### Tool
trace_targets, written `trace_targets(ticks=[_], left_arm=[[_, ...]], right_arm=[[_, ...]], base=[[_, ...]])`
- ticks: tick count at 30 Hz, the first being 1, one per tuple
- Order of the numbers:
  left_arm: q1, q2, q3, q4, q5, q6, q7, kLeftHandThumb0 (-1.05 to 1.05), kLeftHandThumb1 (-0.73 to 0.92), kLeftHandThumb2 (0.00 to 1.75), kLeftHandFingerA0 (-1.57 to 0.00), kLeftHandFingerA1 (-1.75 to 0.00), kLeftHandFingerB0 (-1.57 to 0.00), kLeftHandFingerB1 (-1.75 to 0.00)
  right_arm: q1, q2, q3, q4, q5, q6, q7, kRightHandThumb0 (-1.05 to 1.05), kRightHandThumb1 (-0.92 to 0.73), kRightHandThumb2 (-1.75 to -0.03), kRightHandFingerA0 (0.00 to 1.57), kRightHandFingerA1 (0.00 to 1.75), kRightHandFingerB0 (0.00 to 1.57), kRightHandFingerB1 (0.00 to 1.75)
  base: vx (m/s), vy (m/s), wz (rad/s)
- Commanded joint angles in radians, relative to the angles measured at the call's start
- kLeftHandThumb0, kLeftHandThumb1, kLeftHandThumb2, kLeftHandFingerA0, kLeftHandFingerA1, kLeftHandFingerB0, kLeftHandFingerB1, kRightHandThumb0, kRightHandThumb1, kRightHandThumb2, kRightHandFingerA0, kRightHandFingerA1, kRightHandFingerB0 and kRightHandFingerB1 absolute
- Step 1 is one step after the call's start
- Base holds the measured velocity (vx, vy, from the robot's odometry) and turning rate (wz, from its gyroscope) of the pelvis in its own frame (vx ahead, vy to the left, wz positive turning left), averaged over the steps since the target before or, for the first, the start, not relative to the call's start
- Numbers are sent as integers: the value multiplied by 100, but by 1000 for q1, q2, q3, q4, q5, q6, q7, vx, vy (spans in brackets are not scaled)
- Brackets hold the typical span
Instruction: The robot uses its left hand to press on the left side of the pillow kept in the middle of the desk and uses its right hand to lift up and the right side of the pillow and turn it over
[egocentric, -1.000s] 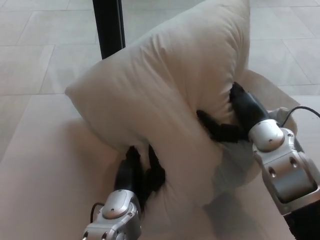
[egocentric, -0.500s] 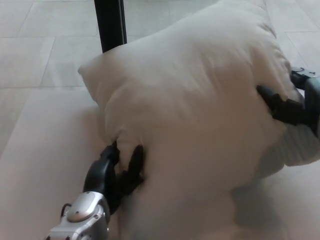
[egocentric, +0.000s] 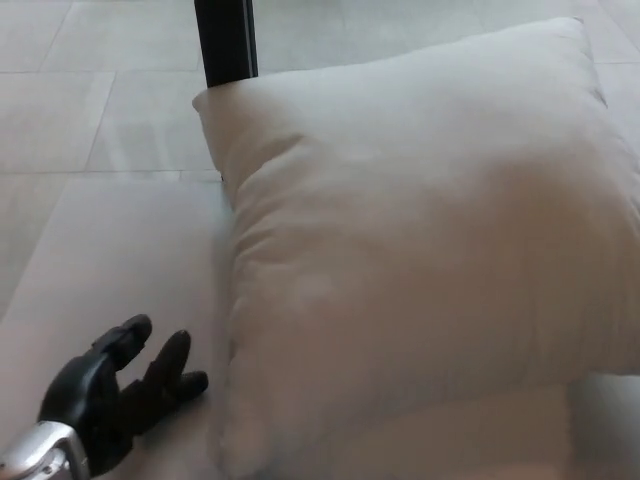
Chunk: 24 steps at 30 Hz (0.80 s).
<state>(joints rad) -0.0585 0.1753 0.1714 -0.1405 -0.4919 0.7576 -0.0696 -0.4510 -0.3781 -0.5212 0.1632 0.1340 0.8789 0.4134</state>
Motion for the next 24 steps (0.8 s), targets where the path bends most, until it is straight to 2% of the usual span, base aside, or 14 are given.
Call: trace_targets(ticks=[1, 5, 6, 7, 8, 11, 12, 14, 15, 16, 17, 20, 22, 24], left_arm=[[68, 61, 52, -15, -76, 131, -79, -73, 52, 90, -34, -67, 0, -15], [132, 105, 140, -13, -114, 125, -127, -81, 54, 93, -33, -66, 0, -11], [156, 129, 183, 1, -131, 119, -148, -75, 65, 60, -41, -65, 0, -14], [153, 132, 183, 2, -132, 121, -149, -75, 65, 60, -41, -65, 0, -14], [180, 152, 226, 8, -135, 103, -160, -80, 53, 92, -33, -62, 0, -13], [197, 163, 289, 38, -154, 71, -187, -76, 54, 92, -24, -59, 0, -14], [200, 182, 303, 54, -146, 65, -197, -75, 69, 61, -27, -51, 0, -14], [213, 233, 349, 83, -136, 49, -219, -85, 52, 91, -22, -53, 0, -7], [231, 267, 428, 102, -149, 67, -198, -81, 49, 93, -23, -50, 0, -16], [239, 281, 463, 111, -154, 76, -191, -81, 49, 93, -23, -50, 0, -16], [235, 293, 501, 134, -167, 81, -186, -82, 62, 60, -31, -38, 0, -27], [224, 335, 567, 178, -150, 72, -163, -85, 67, 62, -37, -36, 0, -27], [232, 349, 687, 224, -167, 59, -116, -88, 41, 84, -39, -48, -6, -39], [248, 370, 724, 266, -160, 31, -137, -96, 48, 56, -47, -39, -3, -51]], right_arm=[[70, -75, -82, 23, 139, 22, 105, -45, -55, -58, 27, 53, 22, 29], [133, -147, -180, 43, 161, 6, 98, -51, -58, -59, 23, 44, 23, 29], [159, -199, -225, 71, 174, 11, 117, -63, -49, -80, 19, 52, 15, 40], [161, -202, -225, 74, 180, 9, 116, -63, -49, -80, 19, 52, 15, 40], [187, -260, -260, 131, 183, -15, 140, -68, -65, -59, 26, 46, 22, 28], [197, -313, -335, 209, 214, -3, 127, -72, -63, -60, 31, 47, 27, 30], [204, -332, -373, 234, 224, 4, 113, -72, -62, -60, 33, 48, 31, 31], [276, -379, -421, 272, 211, -77, 130, -73, -64, -60, 39, 43, 20, 29], [290, -388, -458, 291, 219, -74, 105, -99, -80, -70, 0, 68, 0, 22], [319, -407, -503, 331, 226, -107, 104, -80, -47, -87, 30, 56, 17, 44], [376, -435, -577, 397, 230, -184, 112, -80, -48, -88, 33, 57, 18, 46], [426, -456, -659, 464, 229, -255, 57, -82, -61, -59, 34, 47, 26, 35], [487, -471, -733, 568, 242, -333, 34, -79, -64, -60, 24, 49, 17, 40], [512, -476, -749, 626, 237, -388, 10, -80, -52, -92, 28, 58, 13, 49]], base=[[0, 0, 0], [0, 0, 0], [0, 0, 0], [0, 0, 0], [0, 0, 0], [0, 0, 0], [0, 0, 0], [0, 0, 0], [0, 0, 0], [0, 0, 0], [0, 0, 0], [0, 0, 2], [0, 0, 0], [0, 0, 0]])
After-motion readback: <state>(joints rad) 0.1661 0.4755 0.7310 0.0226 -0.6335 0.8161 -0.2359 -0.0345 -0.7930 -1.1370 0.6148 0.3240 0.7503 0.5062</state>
